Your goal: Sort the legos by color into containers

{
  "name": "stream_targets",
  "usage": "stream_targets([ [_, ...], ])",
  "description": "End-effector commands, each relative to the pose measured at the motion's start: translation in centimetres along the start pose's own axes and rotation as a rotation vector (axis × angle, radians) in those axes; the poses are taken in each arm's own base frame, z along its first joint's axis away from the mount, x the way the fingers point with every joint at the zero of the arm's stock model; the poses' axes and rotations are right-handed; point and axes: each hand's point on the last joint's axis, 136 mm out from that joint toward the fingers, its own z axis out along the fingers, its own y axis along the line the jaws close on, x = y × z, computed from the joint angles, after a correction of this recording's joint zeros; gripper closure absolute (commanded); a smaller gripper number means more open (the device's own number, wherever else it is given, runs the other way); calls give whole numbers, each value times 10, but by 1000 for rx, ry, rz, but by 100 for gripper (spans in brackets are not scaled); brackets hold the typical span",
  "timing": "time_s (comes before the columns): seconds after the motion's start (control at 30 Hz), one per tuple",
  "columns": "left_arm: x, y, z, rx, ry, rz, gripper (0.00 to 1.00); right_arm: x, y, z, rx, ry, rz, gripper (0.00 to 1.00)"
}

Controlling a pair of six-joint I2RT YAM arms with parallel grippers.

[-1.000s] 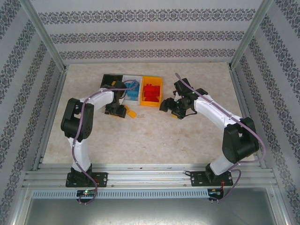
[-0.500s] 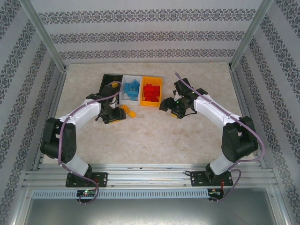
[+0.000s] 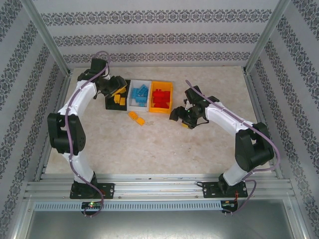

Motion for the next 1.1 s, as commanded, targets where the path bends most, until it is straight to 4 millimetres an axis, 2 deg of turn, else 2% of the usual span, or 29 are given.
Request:
stream_targets([
  [0.0,-11,14,12,-54,26,-8,39,3,-3,-10,-7,-22,24,30],
  [0.23,-34,21,37,-109,35,12,39,7,-12,-20,21,-52,33,30],
  [0.43,-44,23,48,-135,35,22,39,8,-16,-23,35,-60,44,30],
  [0.73,-48,30,56,-156,45,20,37,9,-18,-20,44,-61,61,30],
  [1.07,-50,38,50,-178,44,23,26,10,-13,-16,49,-51,53,30],
])
